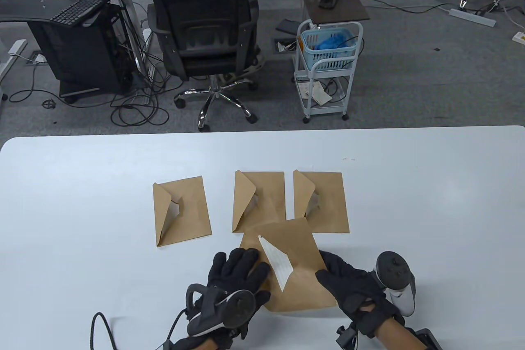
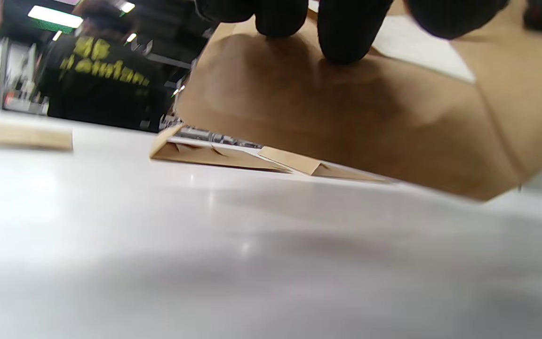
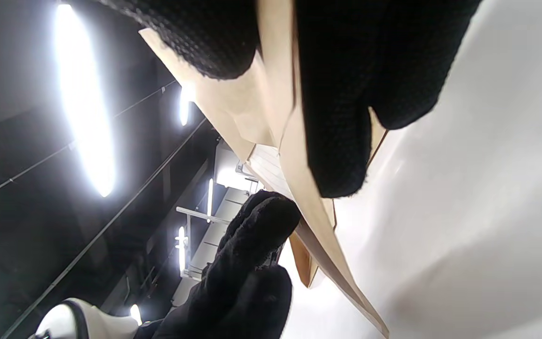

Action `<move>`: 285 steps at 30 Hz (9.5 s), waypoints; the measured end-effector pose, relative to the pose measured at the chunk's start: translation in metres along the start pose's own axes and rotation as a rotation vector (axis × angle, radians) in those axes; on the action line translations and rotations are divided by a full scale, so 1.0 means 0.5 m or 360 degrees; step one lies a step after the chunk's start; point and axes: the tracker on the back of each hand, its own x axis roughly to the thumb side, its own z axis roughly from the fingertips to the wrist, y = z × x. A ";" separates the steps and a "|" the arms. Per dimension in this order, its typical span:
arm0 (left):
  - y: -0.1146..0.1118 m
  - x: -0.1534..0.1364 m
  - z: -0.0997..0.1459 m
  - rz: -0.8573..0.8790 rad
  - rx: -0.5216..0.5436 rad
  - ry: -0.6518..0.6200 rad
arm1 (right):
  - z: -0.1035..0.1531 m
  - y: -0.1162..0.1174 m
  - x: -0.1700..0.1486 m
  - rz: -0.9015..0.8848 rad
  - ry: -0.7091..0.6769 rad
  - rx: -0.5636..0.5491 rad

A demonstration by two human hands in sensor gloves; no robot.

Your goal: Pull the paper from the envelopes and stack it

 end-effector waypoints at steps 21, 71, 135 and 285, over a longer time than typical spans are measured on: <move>0.006 -0.037 -0.002 0.0967 0.0057 0.0184 | 0.000 0.037 0.016 0.0160 -0.0108 0.0096; -0.044 -0.036 -0.030 -0.0439 -0.0445 0.0377 | 0.020 -0.127 0.020 0.0467 -0.0131 -0.0441; 0.017 -0.111 0.016 -0.0560 0.0041 0.0265 | -0.011 -0.059 -0.035 0.1904 0.0629 -0.0183; 0.003 0.024 -0.018 -0.0626 0.0139 -0.0157 | 0.002 -0.006 0.037 0.0108 -0.0072 -0.0124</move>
